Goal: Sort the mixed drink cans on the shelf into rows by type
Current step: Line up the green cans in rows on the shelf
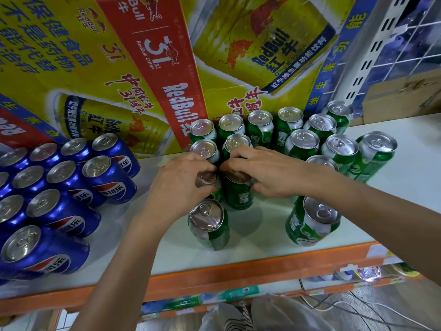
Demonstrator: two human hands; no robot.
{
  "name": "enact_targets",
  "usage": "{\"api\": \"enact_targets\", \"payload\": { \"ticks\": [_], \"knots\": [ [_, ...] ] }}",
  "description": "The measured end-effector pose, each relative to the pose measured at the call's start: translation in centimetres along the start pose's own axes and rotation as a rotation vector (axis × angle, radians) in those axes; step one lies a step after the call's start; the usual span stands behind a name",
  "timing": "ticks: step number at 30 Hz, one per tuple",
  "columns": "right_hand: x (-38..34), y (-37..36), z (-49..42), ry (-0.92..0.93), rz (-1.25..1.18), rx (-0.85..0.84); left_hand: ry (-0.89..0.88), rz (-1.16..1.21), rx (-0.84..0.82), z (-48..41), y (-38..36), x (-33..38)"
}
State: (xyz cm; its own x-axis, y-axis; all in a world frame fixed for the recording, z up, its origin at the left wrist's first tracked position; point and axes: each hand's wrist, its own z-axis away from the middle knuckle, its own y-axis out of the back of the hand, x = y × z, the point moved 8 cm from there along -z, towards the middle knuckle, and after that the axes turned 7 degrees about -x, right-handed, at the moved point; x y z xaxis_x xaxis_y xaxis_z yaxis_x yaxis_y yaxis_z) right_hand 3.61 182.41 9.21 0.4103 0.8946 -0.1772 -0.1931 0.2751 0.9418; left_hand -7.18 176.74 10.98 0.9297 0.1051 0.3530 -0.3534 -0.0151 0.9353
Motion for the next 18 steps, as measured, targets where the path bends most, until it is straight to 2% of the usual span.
{"api": "enact_targets", "payload": {
  "ticks": [10,15,18],
  "knots": [
    [0.5,0.0,1.0,-0.006,-0.028,0.033,0.049,0.012,0.058,0.9,0.2,0.6],
    [1.1,1.1,4.5,-0.001,-0.053,0.07,0.073,0.064,0.261,3.5,1.1,1.3],
    [1.3,1.5,6.6,-0.004,0.02,0.054,0.064,0.077,0.314,4.7,1.1,1.9]
  ]
}}
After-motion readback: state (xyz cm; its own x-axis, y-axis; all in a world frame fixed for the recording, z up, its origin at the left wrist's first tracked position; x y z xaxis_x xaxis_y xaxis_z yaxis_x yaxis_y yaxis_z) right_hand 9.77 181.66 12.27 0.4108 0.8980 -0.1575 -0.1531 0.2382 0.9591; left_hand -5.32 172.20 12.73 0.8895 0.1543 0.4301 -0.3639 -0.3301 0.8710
